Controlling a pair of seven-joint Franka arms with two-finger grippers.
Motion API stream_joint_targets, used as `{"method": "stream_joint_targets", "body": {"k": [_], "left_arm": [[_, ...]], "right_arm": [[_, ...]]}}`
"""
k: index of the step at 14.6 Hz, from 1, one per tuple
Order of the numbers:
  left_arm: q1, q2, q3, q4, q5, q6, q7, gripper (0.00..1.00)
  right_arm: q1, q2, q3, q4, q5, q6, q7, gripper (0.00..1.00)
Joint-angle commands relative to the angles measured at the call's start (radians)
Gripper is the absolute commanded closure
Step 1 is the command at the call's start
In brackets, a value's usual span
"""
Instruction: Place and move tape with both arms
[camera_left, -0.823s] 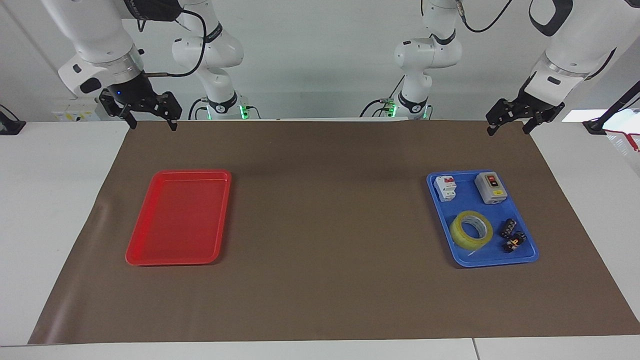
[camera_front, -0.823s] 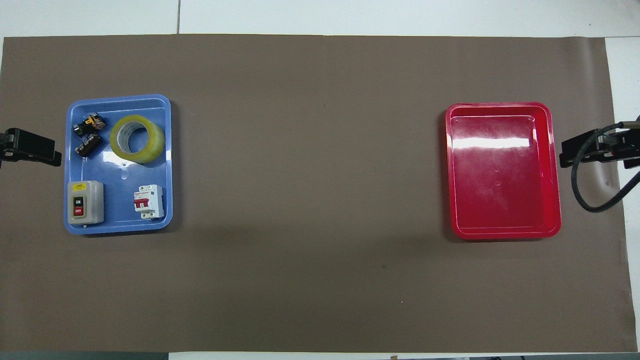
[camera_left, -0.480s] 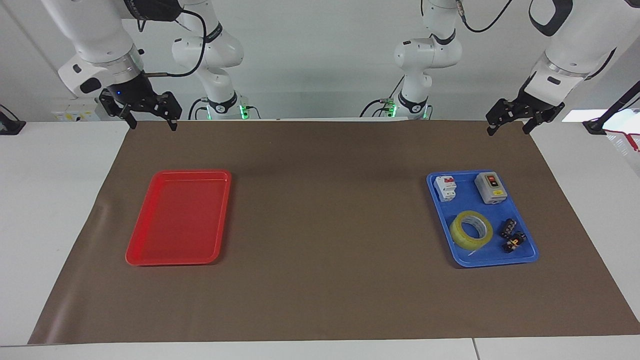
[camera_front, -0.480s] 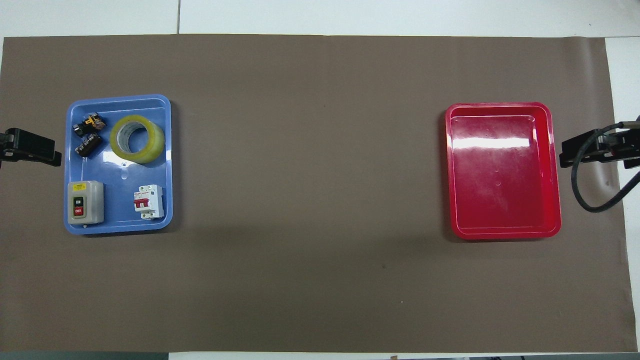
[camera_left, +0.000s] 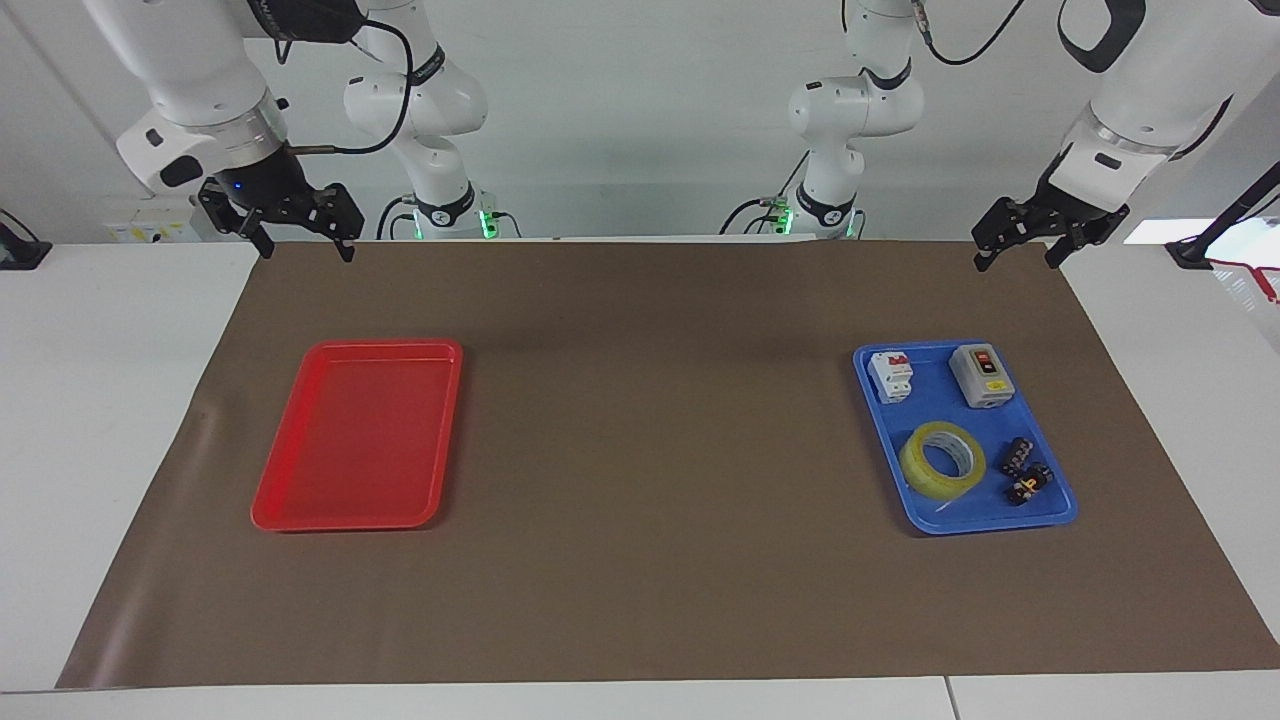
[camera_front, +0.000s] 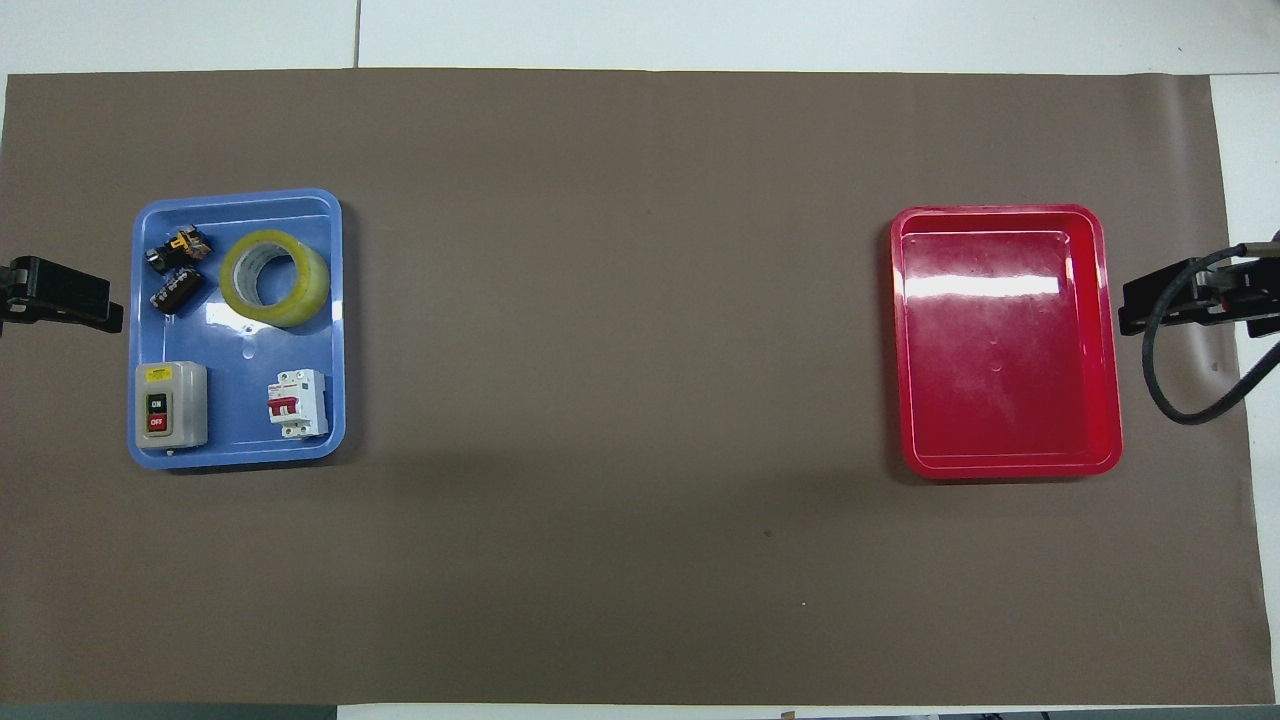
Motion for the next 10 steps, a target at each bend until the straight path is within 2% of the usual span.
{"method": "stream_joint_targets", "body": {"k": [1,10], "left_arm": [[0.000,-0.003,0.002,0.002,-0.004,-0.017,-0.005,0.00],[0.000,-0.005,0.002,0.002,-0.004,-0.025,-0.006,0.00]], "right_arm": [[-0.013,0.006,0.005,0.008,0.021,0.002,-0.008,0.00],[-0.013,0.006,0.005,0.008,0.022,0.002,-0.010,0.00]]}}
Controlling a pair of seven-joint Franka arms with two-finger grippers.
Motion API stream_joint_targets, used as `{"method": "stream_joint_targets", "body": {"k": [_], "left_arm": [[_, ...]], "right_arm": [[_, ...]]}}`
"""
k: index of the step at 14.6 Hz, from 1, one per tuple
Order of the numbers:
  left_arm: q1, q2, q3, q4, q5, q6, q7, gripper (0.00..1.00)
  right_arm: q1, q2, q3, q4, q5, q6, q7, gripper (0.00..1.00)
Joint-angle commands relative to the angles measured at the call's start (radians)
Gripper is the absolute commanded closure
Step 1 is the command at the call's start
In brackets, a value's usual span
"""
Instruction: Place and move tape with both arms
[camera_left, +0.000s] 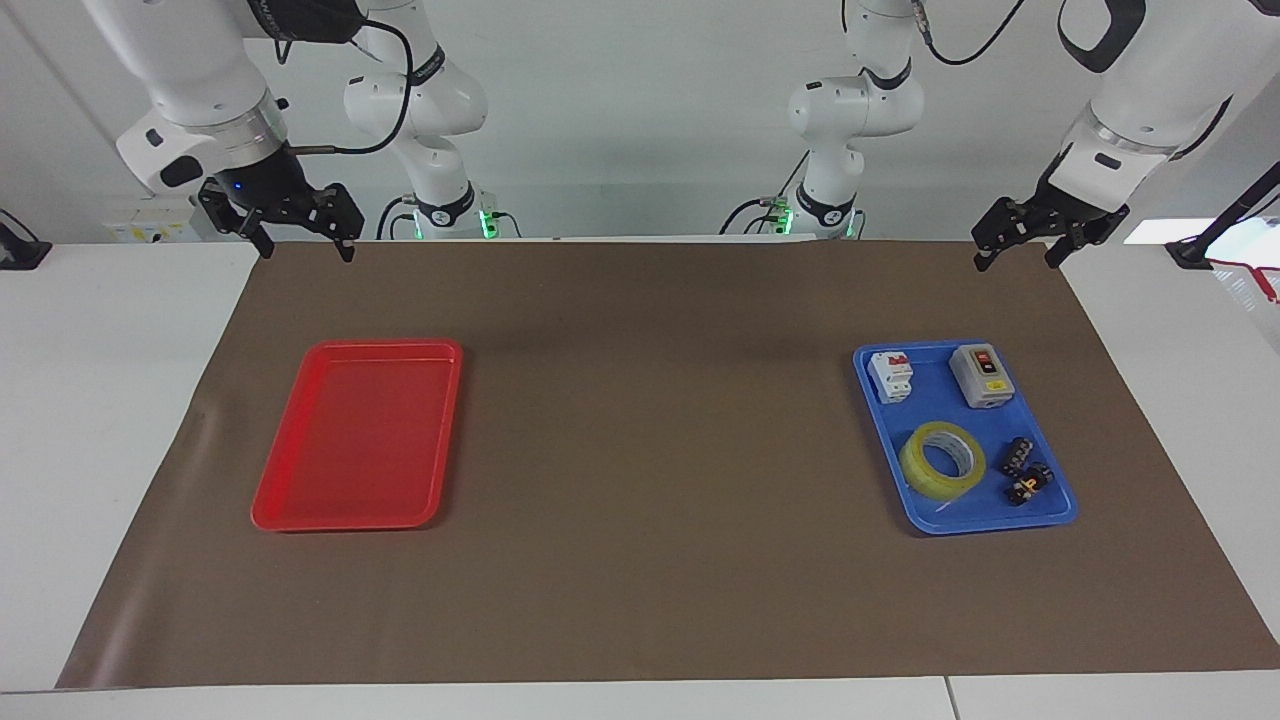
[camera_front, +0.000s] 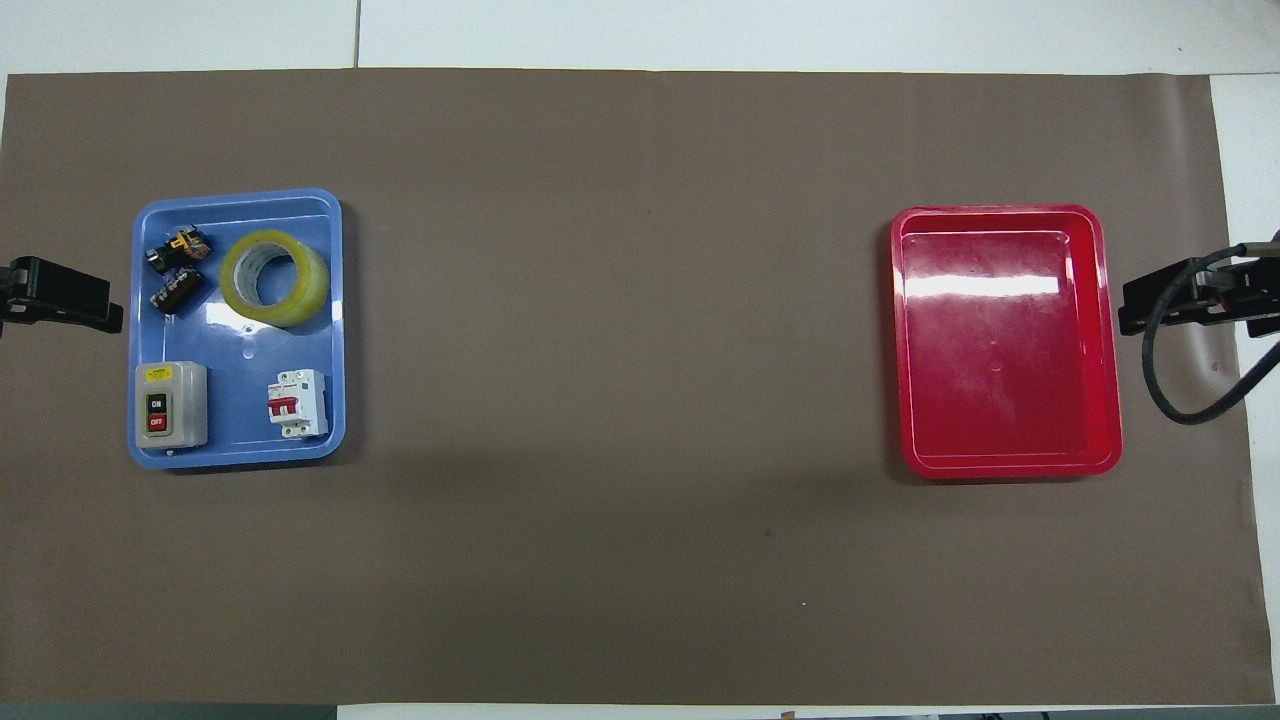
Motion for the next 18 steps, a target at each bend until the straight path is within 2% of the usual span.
{"method": "stream_joint_targets", "body": {"k": [1,6,10,14,18], "left_arm": [[0.000,-0.005,0.002,0.002,-0.004,-0.023,-0.006,0.00],[-0.003,-0.010,0.000,-0.016,-0.004,0.007,-0.003,0.00],[0.001,-0.010,0.000,-0.087,-0.004,0.156,0.003,0.00],[0.004,0.010,0.000,-0.266,-0.004,0.427,0.006,0.00],[0.024,0.121,0.000,-0.288,-0.002,0.578,0.009,0.00]], "right_arm": [[-0.013,0.006,0.005,0.008,0.021,0.004,-0.010,0.00],[-0.013,0.006,0.005,0.007,0.021,0.011,-0.010,0.00],[-0.013,0.007,0.005,0.007,0.022,0.011,-0.010,0.00],[-0.013,0.006,0.005,0.007,0.022,0.013,-0.011,0.00],[-0.013,0.006,0.005,0.007,0.022,0.013,-0.011,0.00]]}}
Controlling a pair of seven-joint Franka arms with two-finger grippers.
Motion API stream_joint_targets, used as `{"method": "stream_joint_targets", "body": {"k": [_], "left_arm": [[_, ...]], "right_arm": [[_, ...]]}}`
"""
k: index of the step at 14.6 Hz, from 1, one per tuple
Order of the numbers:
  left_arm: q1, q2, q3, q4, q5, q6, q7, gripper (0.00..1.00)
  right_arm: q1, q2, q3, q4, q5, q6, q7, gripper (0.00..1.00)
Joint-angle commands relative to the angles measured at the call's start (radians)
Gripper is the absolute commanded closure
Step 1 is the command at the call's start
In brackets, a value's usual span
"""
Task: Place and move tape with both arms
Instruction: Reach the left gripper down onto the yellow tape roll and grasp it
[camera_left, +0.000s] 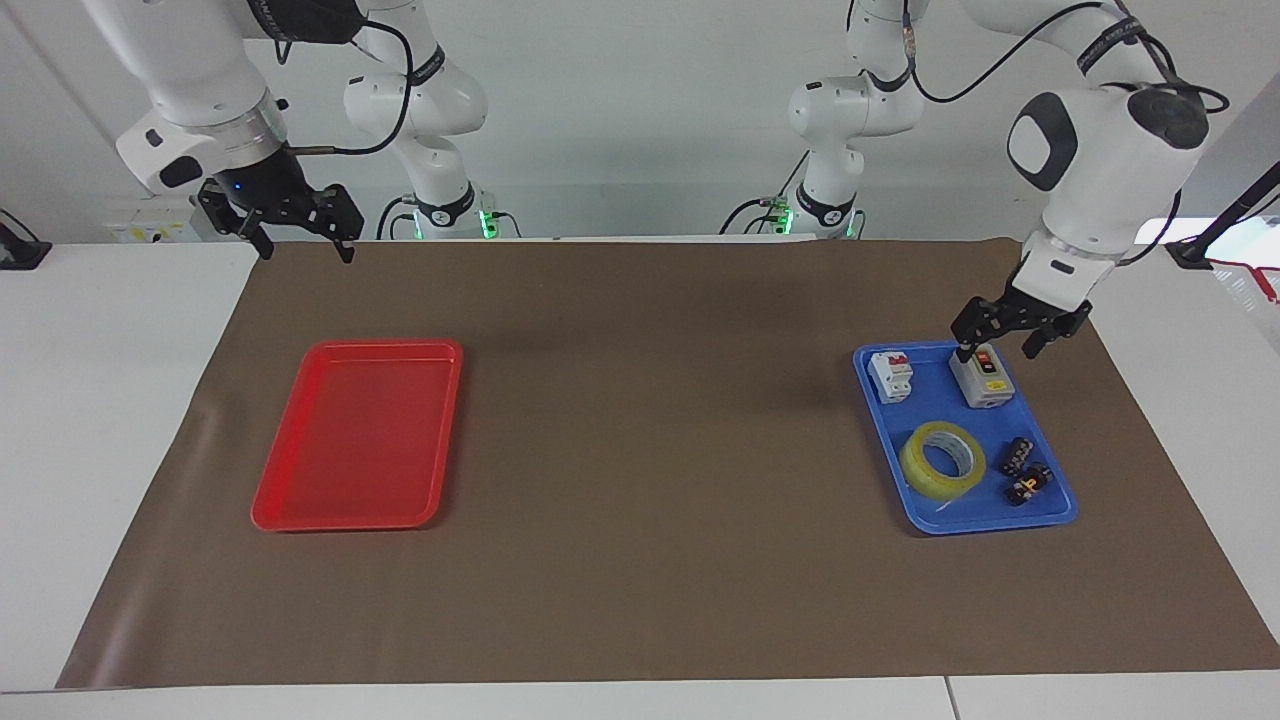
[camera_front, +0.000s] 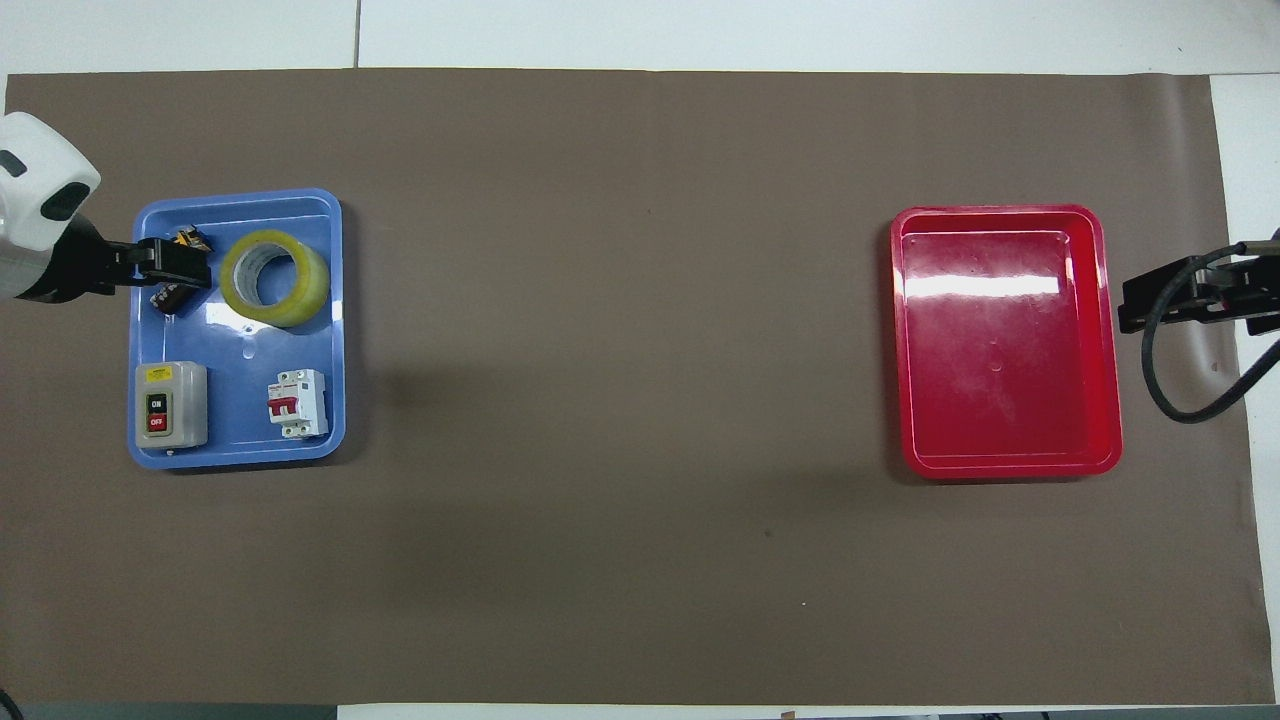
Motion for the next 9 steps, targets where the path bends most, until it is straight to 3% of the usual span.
{"method": "stream_joint_targets", "body": {"k": [1,5,9], "left_arm": [[0.012,0.068,-0.001,-0.007,-0.004,0.111,0.008,0.00],[0.034,0.171,-0.001,-0.019,-0.002,0.274,0.008,0.00],[0.057,0.227,-0.001,-0.047,-0.002,0.390,0.010,0.04]], "right_arm": [[-0.013,0.005,0.005,0.005,0.022,0.008,-0.010,0.00],[-0.013,0.005,0.005,0.005,0.022,0.008,-0.011,0.00],[-0.013,0.005,0.005,0.005,0.021,0.008,-0.011,0.00]]}}
